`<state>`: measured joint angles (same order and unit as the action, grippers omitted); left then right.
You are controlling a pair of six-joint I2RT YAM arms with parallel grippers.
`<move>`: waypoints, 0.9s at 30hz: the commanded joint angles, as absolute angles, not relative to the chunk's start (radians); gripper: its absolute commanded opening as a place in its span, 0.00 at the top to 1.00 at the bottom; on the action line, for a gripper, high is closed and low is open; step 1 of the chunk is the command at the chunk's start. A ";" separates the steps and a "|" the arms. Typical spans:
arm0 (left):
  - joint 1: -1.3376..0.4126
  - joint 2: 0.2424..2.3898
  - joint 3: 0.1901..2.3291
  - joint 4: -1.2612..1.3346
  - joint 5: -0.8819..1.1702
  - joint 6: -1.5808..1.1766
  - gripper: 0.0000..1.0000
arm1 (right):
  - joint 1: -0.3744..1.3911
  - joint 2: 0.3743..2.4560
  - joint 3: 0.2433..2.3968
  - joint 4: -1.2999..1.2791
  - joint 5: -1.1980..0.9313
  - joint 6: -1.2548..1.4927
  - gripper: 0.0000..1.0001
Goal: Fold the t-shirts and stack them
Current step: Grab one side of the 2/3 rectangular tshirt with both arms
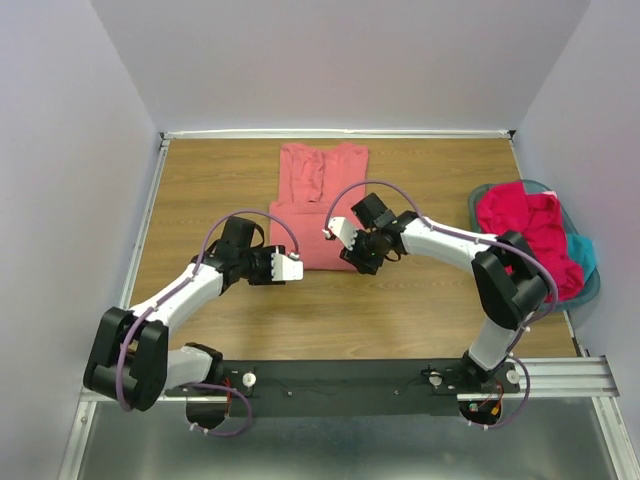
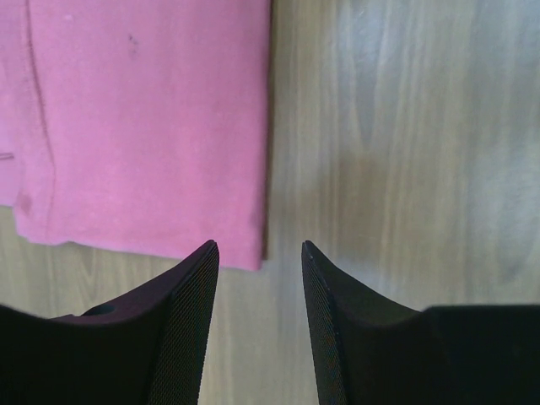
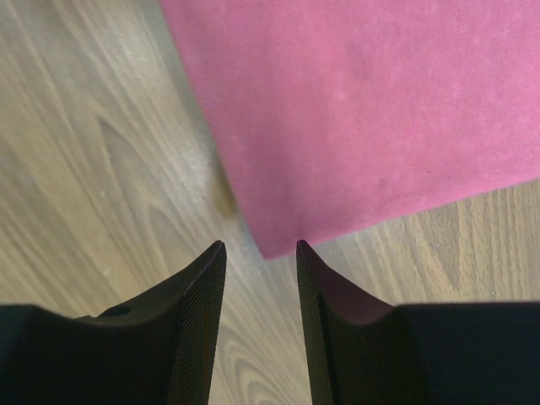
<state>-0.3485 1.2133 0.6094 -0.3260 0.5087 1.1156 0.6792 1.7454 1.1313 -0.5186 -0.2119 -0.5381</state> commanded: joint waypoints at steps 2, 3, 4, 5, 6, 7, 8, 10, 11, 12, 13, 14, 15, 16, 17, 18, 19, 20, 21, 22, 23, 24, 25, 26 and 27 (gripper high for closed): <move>-0.353 1.269 0.597 -0.244 0.420 1.232 0.48 | 0.692 1.772 1.109 -0.440 -0.152 -0.583 0.54; -0.353 1.278 0.595 -0.242 0.410 1.241 0.47 | 0.693 1.773 1.100 -0.437 -0.152 -0.586 0.54; -0.353 1.293 0.594 -0.236 0.408 1.247 0.47 | 0.695 1.776 1.095 -0.433 -0.152 -0.592 0.54; -0.353 1.301 0.595 -0.235 0.405 1.256 0.47 | 0.695 1.778 1.091 -0.430 -0.153 -0.595 0.54; -0.353 1.314 0.597 -0.227 0.406 1.259 0.47 | 0.695 1.787 1.082 -0.426 -0.150 -0.603 0.54; -0.353 1.322 0.598 -0.226 0.407 1.258 0.47 | 0.698 1.792 1.077 -0.414 -0.147 -0.604 0.54; -0.353 1.330 0.604 -0.224 0.407 1.256 0.47 | 0.698 1.799 1.072 -0.407 -0.144 -0.610 0.53; -0.354 1.354 0.609 -0.224 0.405 1.258 0.47 | 0.696 1.818 1.065 -0.394 -0.134 -0.615 0.53; -0.354 1.361 0.611 -0.225 0.403 1.258 0.48 | 0.696 1.822 1.062 -0.391 -0.132 -0.615 0.53; -0.354 1.368 0.617 -0.232 0.402 1.261 0.49 | 0.696 1.825 1.052 -0.388 -0.132 -0.618 0.53; -0.354 1.373 0.617 -0.236 0.403 1.264 0.51 | 0.698 1.827 1.049 -0.385 -0.130 -0.617 0.54; -0.356 1.376 0.620 -0.238 0.403 1.266 0.55 | 0.696 1.825 1.045 -0.384 -0.129 -0.618 0.56; -0.357 1.379 0.623 -0.242 0.402 1.266 0.57 | 0.698 1.824 1.042 -0.382 -0.126 -0.618 0.57; -0.359 1.384 0.624 -0.245 0.397 1.262 0.59 | 0.698 1.822 1.040 -0.382 -0.120 -0.618 0.58; -0.360 1.387 0.624 -0.245 0.394 1.261 0.61 | 0.696 1.815 1.037 -0.382 -0.117 -0.618 0.60; -0.360 1.390 0.626 -0.242 0.388 1.256 0.65 | 0.696 1.810 1.037 -0.382 -0.112 -0.617 0.65; -0.359 1.390 0.626 -0.235 0.385 1.249 0.67 | 0.696 1.806 1.037 -0.383 -0.109 -0.615 0.68; -0.359 1.390 0.632 -0.233 0.382 1.244 0.68 | 0.696 1.795 1.038 -0.383 -0.107 -0.614 0.72; -0.360 1.391 0.635 -0.232 0.382 1.238 0.68 | 0.696 1.790 1.039 -0.385 -0.107 -0.614 0.75; -0.360 1.393 0.641 -0.232 0.387 1.233 0.69 | 0.698 1.787 1.039 -0.385 -0.104 -0.612 0.78; -0.360 1.394 0.647 -0.232 0.390 1.226 0.73 | 0.696 1.784 1.040 -0.385 -0.103 -0.609 0.83; -0.360 1.397 0.652 -0.233 0.394 1.224 0.75 | 0.696 1.781 1.040 -0.385 -0.101 -0.607 0.86; -0.360 1.402 0.656 -0.235 0.396 1.221 0.78 | 0.698 1.779 1.042 -0.387 -0.097 -0.607 0.90; -0.360 1.404 0.660 -0.235 0.396 1.221 0.80 | 0.698 1.778 1.042 -0.387 -0.095 -0.606 0.97; -0.359 1.407 0.669 -0.233 0.391 1.213 0.87 | 0.696 1.775 1.045 -0.387 -0.094 -0.603 0.99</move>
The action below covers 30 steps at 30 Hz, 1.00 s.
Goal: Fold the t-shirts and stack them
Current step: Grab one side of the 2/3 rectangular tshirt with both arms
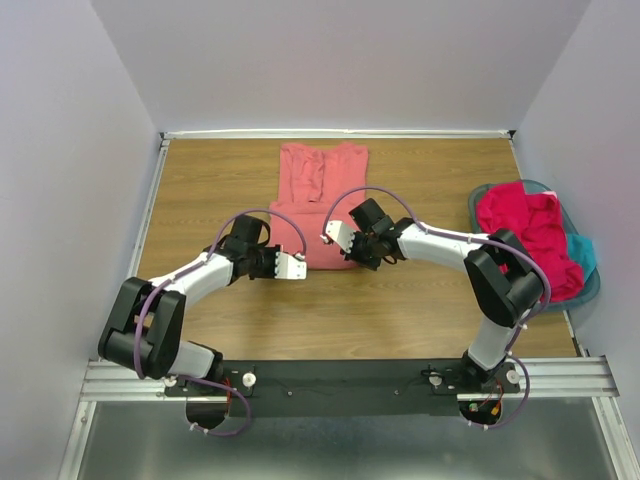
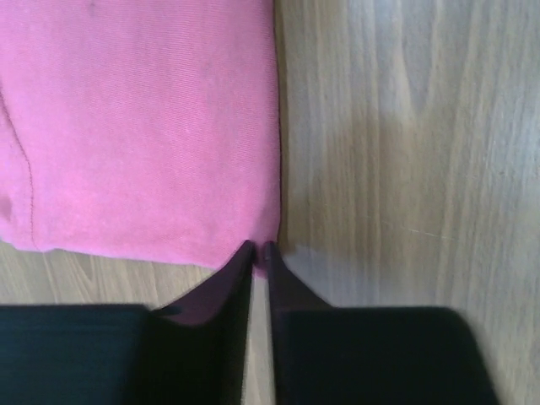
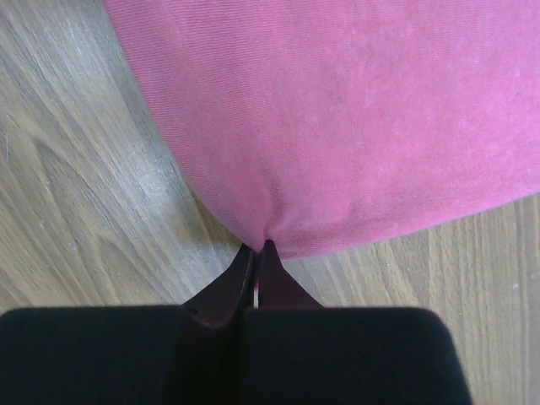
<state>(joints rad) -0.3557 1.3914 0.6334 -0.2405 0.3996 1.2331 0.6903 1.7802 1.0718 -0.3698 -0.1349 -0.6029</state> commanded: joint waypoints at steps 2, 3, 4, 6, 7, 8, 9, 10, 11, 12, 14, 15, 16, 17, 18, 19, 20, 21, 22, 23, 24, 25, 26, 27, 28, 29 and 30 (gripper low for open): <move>-0.360 1.416 0.686 -0.224 0.388 1.189 0.95 | 0.695 1.772 1.049 -0.387 -0.089 -0.594 0.99; -0.359 1.417 0.690 -0.225 0.387 1.184 0.96 | 0.693 1.770 1.052 -0.387 -0.090 -0.589 1.00; -0.360 1.416 0.695 -0.225 0.396 1.180 0.96 | 0.690 1.767 1.061 -0.387 -0.095 -0.580 1.00; -0.360 1.408 0.701 -0.225 0.403 1.177 1.00 | 0.689 1.766 1.068 -0.388 -0.097 -0.577 0.99; -0.360 1.407 0.700 -0.230 0.402 1.180 1.00 | 0.689 1.767 1.069 -0.388 -0.097 -0.578 1.00; -0.360 1.407 0.699 -0.232 0.402 1.181 1.00 | 0.689 1.769 1.072 -0.390 -0.097 -0.580 1.00; -0.360 1.410 0.699 -0.236 0.397 1.190 1.00 | 0.687 1.769 1.072 -0.391 -0.095 -0.581 0.99; -0.360 1.413 0.699 -0.247 0.396 1.195 1.00 | 0.687 1.770 1.074 -0.390 -0.095 -0.581 1.00; -0.359 1.414 0.699 -0.250 0.396 1.195 1.00 | 0.689 1.770 1.072 -0.391 -0.097 -0.581 0.99; -0.360 1.416 0.698 -0.255 0.396 1.201 1.00 | 0.686 1.770 1.072 -0.393 -0.098 -0.581 0.99; -0.359 1.417 0.693 -0.276 0.400 1.223 0.99 | 0.686 1.773 1.072 -0.393 -0.100 -0.581 0.99; -0.360 1.423 0.692 -0.290 0.403 1.229 0.87 | 0.684 1.773 1.072 -0.393 -0.101 -0.581 1.00; -0.360 1.427 0.690 -0.299 0.403 1.238 0.81 | 0.686 1.775 1.072 -0.394 -0.103 -0.580 0.99; -0.360 1.430 0.692 -0.307 0.403 1.241 0.76 | 0.684 1.776 1.072 -0.396 -0.104 -0.581 0.99; -0.362 1.433 0.690 -0.310 0.406 1.243 0.68 | 0.684 1.779 1.072 -0.394 -0.104 -0.581 0.99; -0.362 1.440 0.690 -0.311 0.405 1.241 0.65 | 0.684 1.782 1.072 -0.394 -0.106 -0.581 0.99; -0.362 1.445 0.692 -0.313 0.403 1.241 0.62 | 0.684 1.782 1.074 -0.396 -0.107 -0.581 0.99; -0.361 1.456 0.695 -0.311 0.402 1.241 0.60 | 0.684 1.784 1.075 -0.396 -0.107 -0.581 1.00; -0.362 1.460 0.695 -0.302 0.399 1.236 0.60 | 0.684 1.786 1.075 -0.396 -0.107 -0.583 0.99; -0.362 1.469 0.699 -0.299 0.399 1.232 0.59 | 0.684 1.787 1.077 -0.396 -0.107 -0.583 1.00; -0.362 1.476 0.703 -0.296 0.396 1.229 0.59 | 0.683 1.789 1.077 -0.396 -0.109 -0.583 0.99; -0.364 1.489 0.704 -0.287 0.391 1.224 0.59 | 0.683 1.792 1.077 -0.397 -0.109 -0.583 1.00; -0.364 1.496 0.707 -0.279 0.388 1.223 0.59 | 0.683 1.792 1.077 -0.397 -0.110 -0.583 1.00; -0.364 1.506 0.709 -0.272 0.379 1.215 0.60 | 0.683 1.793 1.077 -0.397 -0.110 -0.583 0.99; -0.362 1.511 0.709 -0.259 0.374 1.215 0.63 | 0.683 1.793 1.075 -0.397 -0.112 -0.583 0.99; -0.364 1.514 0.710 -0.256 0.370 1.213 0.69 | 0.683 1.793 1.075 -0.397 -0.113 -0.581 1.00; -0.364 1.517 0.715 -0.256 0.368 1.212 0.82 | 0.680 1.792 1.075 -0.399 -0.115 -0.580 0.99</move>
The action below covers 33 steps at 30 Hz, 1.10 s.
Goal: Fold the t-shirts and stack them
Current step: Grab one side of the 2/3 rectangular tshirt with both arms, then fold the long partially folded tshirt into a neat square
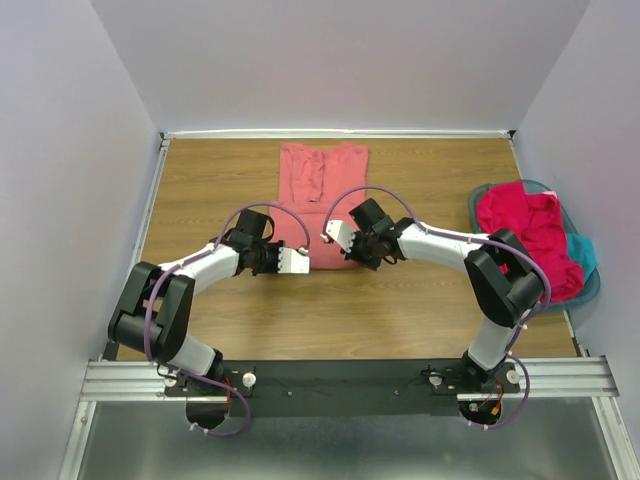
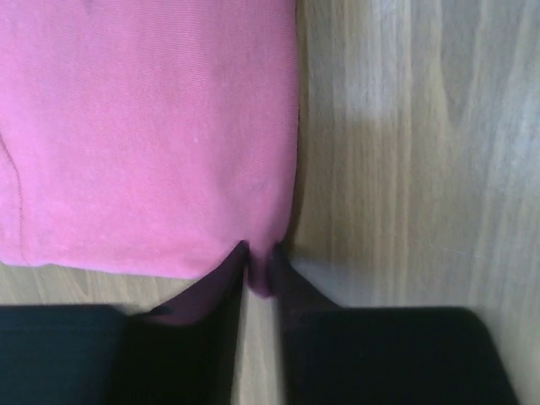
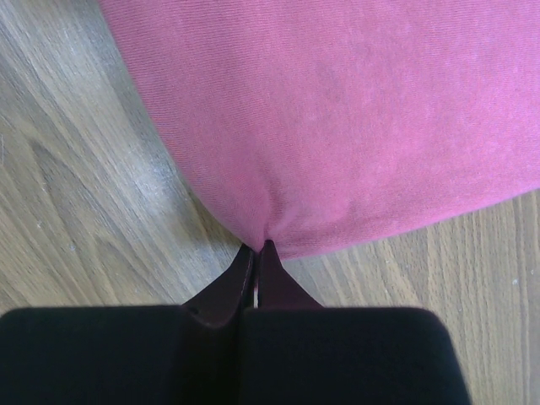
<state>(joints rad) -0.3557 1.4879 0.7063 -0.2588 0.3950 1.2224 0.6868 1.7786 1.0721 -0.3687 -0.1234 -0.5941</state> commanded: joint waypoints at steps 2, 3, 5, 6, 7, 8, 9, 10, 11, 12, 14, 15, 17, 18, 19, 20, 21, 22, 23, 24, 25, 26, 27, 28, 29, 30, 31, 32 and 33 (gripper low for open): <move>-0.362 1.506 0.727 -0.270 0.370 1.213 0.97 | 0.672 1.784 1.081 -0.402 -0.120 -0.571 0.99; -0.364 1.496 0.732 -0.278 0.373 1.213 1.00 | 0.667 1.781 1.086 -0.405 -0.124 -0.569 0.99; -0.362 1.457 0.750 -0.308 0.390 1.198 1.00 | 0.649 1.770 1.107 -0.425 -0.135 -0.568 0.99; -0.362 1.447 0.779 -0.325 0.396 1.192 1.00 | 0.641 1.763 1.118 -0.437 -0.141 -0.571 0.99; -0.361 1.430 0.799 -0.343 0.409 1.187 1.00 | 0.631 1.760 1.136 -0.454 -0.147 -0.577 0.99; -0.360 1.425 0.819 -0.379 0.417 1.174 1.00 | 0.609 1.759 1.153 -0.494 -0.158 -0.593 0.99; -0.360 1.422 0.859 -0.394 0.422 1.166 1.00 | 0.598 1.755 1.172 -0.515 -0.161 -0.603 1.00; -0.362 1.416 0.877 -0.423 0.426 1.161 1.00 | 0.588 1.755 1.216 -0.559 -0.166 -0.613 0.99; -0.362 1.416 0.912 -0.437 0.429 1.154 1.00 | 0.572 1.755 1.235 -0.580 -0.172 -0.632 0.99; -0.361 1.410 0.928 -0.452 0.436 1.147 1.00 | 0.568 1.749 1.268 -0.600 -0.173 -0.641 1.00; -0.361 1.402 0.951 -0.489 0.446 1.143 1.00 | 0.565 1.735 1.282 -0.644 -0.175 -0.669 0.99; -0.360 1.391 0.966 -0.503 0.454 1.141 1.00 | 0.565 1.718 1.282 -0.653 -0.178 -0.673 0.99; -0.367 1.378 0.976 -0.546 0.460 1.144 1.00 | 0.565 1.701 1.273 -0.693 -0.196 -0.684 1.00; -0.371 1.370 0.982 -0.567 0.462 1.150 1.00 | 0.565 1.692 1.270 -0.709 -0.204 -0.687 1.00; -0.377 1.352 0.982 -0.595 0.459 1.172 1.00 | 0.566 1.681 1.266 -0.727 -0.212 -0.690 0.99; -0.383 1.342 0.980 -0.647 0.454 1.181 1.00 | 0.566 1.660 1.259 -0.771 -0.234 -0.693 0.99; -0.402 1.329 0.970 -0.672 0.454 1.186 1.00 | 0.565 1.645 1.255 -0.797 -0.247 -0.693 0.99; -0.408 1.295 0.963 -0.722 0.457 1.187 1.00 | 0.566 1.629 1.250 -0.852 -0.283 -0.693 0.99; -0.416 1.276 0.957 -0.751 0.466 1.189 1.00 | 0.569 1.614 1.244 -0.885 -0.302 -0.699 0.99; -0.423 1.257 0.945 -0.782 0.474 1.187 1.00 | 0.580 1.571 1.224 -0.914 -0.314 -0.704 0.99; -0.442 1.214 0.937 -0.832 0.494 1.183 1.00 | 0.592 1.547 1.212 -0.961 -0.333 -0.712 1.00; -0.452 1.192 0.924 -0.854 0.505 1.174 1.00 | 0.615 1.492 1.183 -0.986 -0.347 -0.715 1.00; -0.471 1.148 0.917 -0.892 0.527 1.167 1.00 | 0.626 1.465 1.168 -1.029 -0.360 -0.718 1.00; -0.483 1.126 0.913 -0.909 0.537 1.163 1.00 | 0.636 1.438 1.154 -1.049 -0.371 -0.718 1.00; -0.495 1.103 0.910 -0.925 0.544 1.143 1.00 | 0.650 1.419 1.141 -1.071 -0.397 -0.713 0.99; -0.508 1.088 0.919 -0.939 0.552 1.131 1.00 | 0.653 1.392 1.135 -1.093 -0.412 -0.710 1.00; -0.511 1.062 0.928 -0.975 0.580 1.129 1.00 | 0.653 1.385 1.140 -1.117 -0.426 -0.710 0.99; -0.512 1.058 0.943 -0.991 0.587 1.121 1.00 | 0.653 1.382 1.150 -1.152 -0.443 -0.701 0.99; -0.512 1.057 0.981 -1.005 0.594 1.112 1.00 | 0.652 1.381 1.170 -1.160 -0.440 -0.689 1.00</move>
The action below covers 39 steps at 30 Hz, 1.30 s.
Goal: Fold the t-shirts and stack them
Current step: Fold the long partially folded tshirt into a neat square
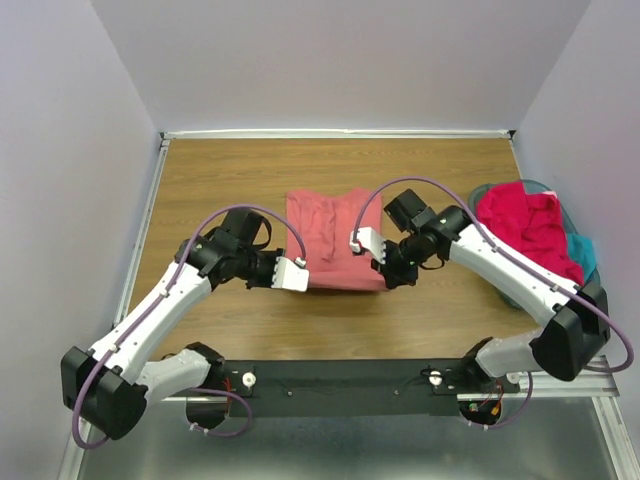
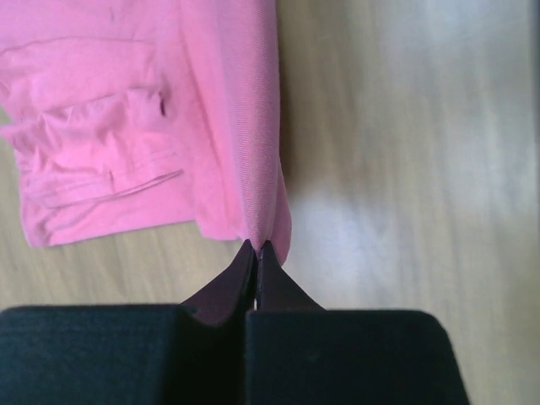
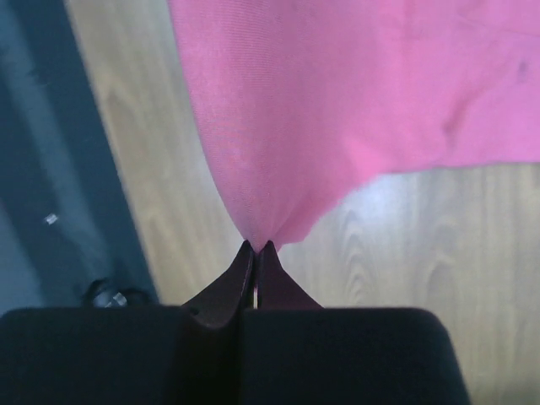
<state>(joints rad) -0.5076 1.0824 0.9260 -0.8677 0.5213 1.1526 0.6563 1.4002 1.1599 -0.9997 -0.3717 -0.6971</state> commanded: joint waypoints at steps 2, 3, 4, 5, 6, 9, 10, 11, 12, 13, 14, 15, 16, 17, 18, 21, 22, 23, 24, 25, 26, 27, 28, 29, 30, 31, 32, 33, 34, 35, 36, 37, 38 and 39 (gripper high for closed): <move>-0.512 1.083 1.024 -1.025 0.591 1.086 1.00 | 0.650 1.399 1.242 -1.172 -0.419 -0.686 0.99; -0.511 1.113 1.067 -1.026 0.574 1.082 1.00 | 0.632 1.414 1.268 -1.175 -0.411 -0.692 0.99; -0.508 1.114 1.087 -1.023 0.563 1.080 1.00 | 0.612 1.434 1.296 -1.180 -0.414 -0.705 0.99; -0.503 1.155 1.104 -1.006 0.554 1.077 1.00 | 0.586 1.492 1.355 -1.193 -0.431 -0.742 0.99; -0.489 1.176 1.139 -0.994 0.546 1.077 1.00 | 0.533 1.520 1.380 -1.198 -0.436 -0.761 1.00; -0.450 1.281 1.198 -0.922 0.535 1.078 1.00 | 0.464 1.643 1.460 -1.197 -0.425 -0.837 0.99; -0.437 1.339 1.210 -0.879 0.538 1.075 1.00 | 0.453 1.673 1.477 -1.186 -0.426 -0.857 0.99; -0.425 1.370 1.222 -0.858 0.540 1.075 1.00 | 0.439 1.699 1.494 -1.181 -0.436 -0.868 0.99; -0.414 1.402 1.244 -0.833 0.546 1.072 1.00 | 0.424 1.765 1.534 -1.177 -0.436 -0.876 1.00; -0.381 1.469 1.253 -0.787 0.552 1.075 1.00 | 0.414 1.796 1.554 -1.169 -0.433 -0.880 0.99; -0.368 1.504 1.264 -0.767 0.555 1.075 1.00 | 0.410 1.831 1.580 -1.151 -0.430 -0.884 0.99; -0.358 1.540 1.290 -0.747 0.560 1.063 1.00 | 0.394 1.889 1.626 -1.140 -0.442 -0.881 0.99; -0.335 1.610 1.301 -0.708 0.567 1.060 1.00 | 0.388 1.926 1.652 -1.123 -0.446 -0.877 1.00; -0.325 1.644 1.310 -0.689 0.572 1.057 1.00 | 0.385 1.956 1.675 -1.115 -0.448 -0.877 0.99; -0.316 1.704 1.327 -0.671 0.574 1.045 1.00 | 0.377 2.020 1.716 -1.106 -0.448 -0.873 0.99; -0.296 1.782 1.335 -0.612 0.563 1.039 1.00 | 0.374 2.107 1.764 -1.066 -0.465 -0.845 0.99; -0.296 1.802 1.332 -0.598 0.551 1.039 1.00 | 0.376 2.134 1.775 -1.057 -0.472 -0.832 1.00; -0.295 1.834 1.327 -0.577 0.545 1.040 1.00 | 0.374 2.185 1.796 -1.048 -0.492 -0.809 0.99; -0.298 1.847 1.324 -0.566 0.542 1.039 1.00 | 0.374 2.207 1.804 -1.046 -0.503 -0.799 0.99; -0.298 1.870 1.322 -0.558 0.545 1.031 1.00 | 0.374 2.241 1.805 -1.042 -0.511 -0.789 0.99; -0.298 1.876 1.318 -0.560 0.546 1.031 1.00 | 0.374 2.250 1.798 -1.037 -0.515 -0.779 0.99; -0.304 1.882 1.303 -0.561 0.545 1.031 1.00 | 0.374 2.256 1.789 -1.034 -0.523 -0.769 0.99; -0.307 1.881 1.287 -0.558 0.540 1.032 1.00 | 0.376 2.256 1.772 -1.028 -0.525 -0.762 0.99; -0.310 1.873 1.270 -0.555 0.538 1.035 0.99 | 0.374 2.246 1.732 -1.014 -0.534 -0.752 0.99; -0.317 1.865 1.249 -0.552 0.535 1.037 0.99 | 0.376 2.234 1.700 -1.006 -0.540 -0.746 1.00; -0.333 1.853 1.203 -0.552 0.531 1.038 0.99 | 0.377 2.221 1.672 -0.997 -0.548 -0.738 0.99; -0.342 1.821 1.143 -0.552 0.529 1.046 0.99 | 0.383 2.185 1.607 -0.988 -0.555 -0.732 0.99; -0.351 1.800 1.112 -0.548 0.529 1.045 0.99 | 0.390 2.162 1.571 -0.979 -0.558 -0.729 0.99; -0.370 1.754 1.083 -0.549 0.531 1.048 0.99 | 0.394 2.137 1.536 -0.962 -0.561 -0.721 0.99; -0.376 1.731 1.054 -0.552 0.535 1.048 0.99 | 0.405 2.110 1.495 -0.956 -0.569 -0.716 1.00; -0.382 1.705 1.001 -0.555 0.544 1.046 0.99 | 0.413 2.056 1.427 -0.951 -0.575 -0.712 0.99; -0.390 1.651 0.977 -0.569 0.551 1.046 0.99 | 0.422 2.025 1.389 -0.945 -0.584 -0.704 1.00; -0.394 1.625 0.957 -0.575 0.558 1.042 0.99 | 0.429 1.998 1.358 -0.945 -0.595 -0.683 1.00; -0.394 1.602 0.941 -0.586 0.566 1.043 0.98 | 0.445 1.970 1.330 -0.946 -0.624 -0.670 0.99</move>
